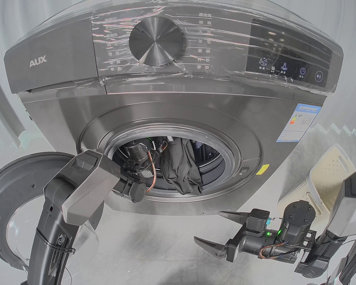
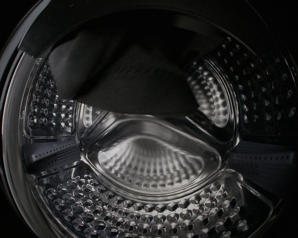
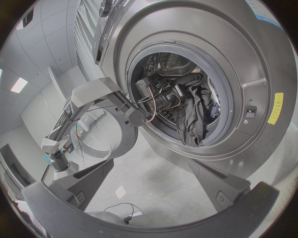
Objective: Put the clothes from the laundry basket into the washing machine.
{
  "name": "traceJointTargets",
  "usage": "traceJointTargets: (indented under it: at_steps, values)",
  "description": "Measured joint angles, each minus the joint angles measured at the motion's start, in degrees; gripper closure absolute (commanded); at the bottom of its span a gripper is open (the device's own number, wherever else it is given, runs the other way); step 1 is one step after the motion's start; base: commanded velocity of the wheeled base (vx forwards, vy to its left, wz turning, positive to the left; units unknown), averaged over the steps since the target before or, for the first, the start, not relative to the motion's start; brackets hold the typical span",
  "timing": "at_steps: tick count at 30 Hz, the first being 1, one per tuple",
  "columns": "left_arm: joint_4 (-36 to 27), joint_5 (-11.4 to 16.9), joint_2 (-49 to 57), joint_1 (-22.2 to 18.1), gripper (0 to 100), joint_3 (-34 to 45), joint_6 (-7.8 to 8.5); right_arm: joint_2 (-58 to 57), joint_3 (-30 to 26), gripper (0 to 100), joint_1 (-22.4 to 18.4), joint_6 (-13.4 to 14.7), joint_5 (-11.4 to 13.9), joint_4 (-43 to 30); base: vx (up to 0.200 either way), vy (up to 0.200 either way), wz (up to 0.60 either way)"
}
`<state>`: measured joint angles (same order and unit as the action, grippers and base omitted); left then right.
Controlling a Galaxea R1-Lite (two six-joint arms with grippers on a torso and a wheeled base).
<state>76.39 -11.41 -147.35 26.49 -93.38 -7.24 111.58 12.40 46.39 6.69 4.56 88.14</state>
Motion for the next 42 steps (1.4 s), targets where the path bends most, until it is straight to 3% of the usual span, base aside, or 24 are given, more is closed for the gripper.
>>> traceJointTargets:
  at_steps: [6,11,14,17,21,27,28,37,42]
  values:
    - [-1.37,1.01,1.79,1.29,0,6.28,-2.46,0.07,0.00,0,0.00,-0.02,-0.02,0.00,0.000,0.000,0.00]
    - [-3.41,5.21,5.45,3.13,0,16.15,-4.04,0.07,0.00,0,0.00,0.00,-0.02,0.00,0.000,0.000,0.00]
    - [-3.94,7.36,7.35,4.12,0,21.16,-4.14,0.11,0.00,0,0.00,0.00,0.00,0.00,0.000,0.000,0.00]
    - [-4.13,9.41,8.51,5.12,0,25.20,-3.34,0.13,0.05,0,0.02,-0.02,-0.02,0.00,0.000,0.000,0.00]
    - [-4.00,9.91,8.44,5.80,0,27.34,-2.04,0.13,0.09,0,0.22,0.00,0.00,0.00,0.000,0.000,0.00]
    - [-4.10,9.83,6.47,5.64,0,27.04,1.52,0.13,0.13,0,0.33,0.22,0.00,0.00,0.000,0.000,0.00]
    - [-4.43,9.85,6.11,5.51,100,26.76,1.83,0.13,0.20,0,0.35,0.22,0.00,0.00,0.000,0.000,0.00]
    - [-4.07,9.36,3.30,4.77,100,21.31,1.50,0.13,0.63,0,0.48,0.26,0.00,0.07,0.000,0.000,0.00]
    - [-3.88,6.33,0.96,3.83,100,11.90,1.30,0.13,0.91,0,0.50,0.26,-0.02,0.10,0.000,0.000,0.00]
